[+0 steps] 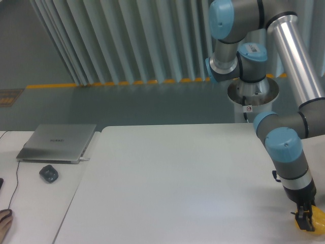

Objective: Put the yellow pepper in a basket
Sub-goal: 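Close the gripper on the yellow bell pepper, then lift the yellow pepper and carry it away from the table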

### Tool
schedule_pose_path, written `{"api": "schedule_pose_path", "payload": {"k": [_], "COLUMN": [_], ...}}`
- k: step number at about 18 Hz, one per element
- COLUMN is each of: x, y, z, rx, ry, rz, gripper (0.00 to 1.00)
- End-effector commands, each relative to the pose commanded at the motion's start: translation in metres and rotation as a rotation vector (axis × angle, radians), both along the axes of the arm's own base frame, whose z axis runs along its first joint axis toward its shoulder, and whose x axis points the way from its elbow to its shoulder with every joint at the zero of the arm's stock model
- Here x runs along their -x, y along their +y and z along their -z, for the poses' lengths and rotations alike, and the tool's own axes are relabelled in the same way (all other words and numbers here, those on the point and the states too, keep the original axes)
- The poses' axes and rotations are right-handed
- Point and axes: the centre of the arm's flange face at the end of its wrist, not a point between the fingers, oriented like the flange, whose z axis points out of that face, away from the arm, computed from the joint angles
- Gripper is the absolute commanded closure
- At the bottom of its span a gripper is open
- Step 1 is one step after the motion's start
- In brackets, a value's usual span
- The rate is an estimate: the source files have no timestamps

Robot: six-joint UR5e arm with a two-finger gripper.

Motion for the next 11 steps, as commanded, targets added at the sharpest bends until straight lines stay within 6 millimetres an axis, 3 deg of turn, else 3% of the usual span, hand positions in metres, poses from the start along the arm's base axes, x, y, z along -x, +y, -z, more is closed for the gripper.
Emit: {"api": "schedule_pose_path", "payload": {"k": [1,4,8,11], "x": [0.000,-0.002,-0.020,-0.020], "y": [0.000,-0.001,-0.018,-0.035], "z": [-0.002,-0.011,-0.051,-0.081], "rx": [-0.010,-0.023,-0.088,-0.109], "ry": [0.004,0.009,-0.002,-0.020], "rz": [-0.021,-0.019,-0.012,-0.016], "gripper": [0.64,0.64,0.64,0.63]}}
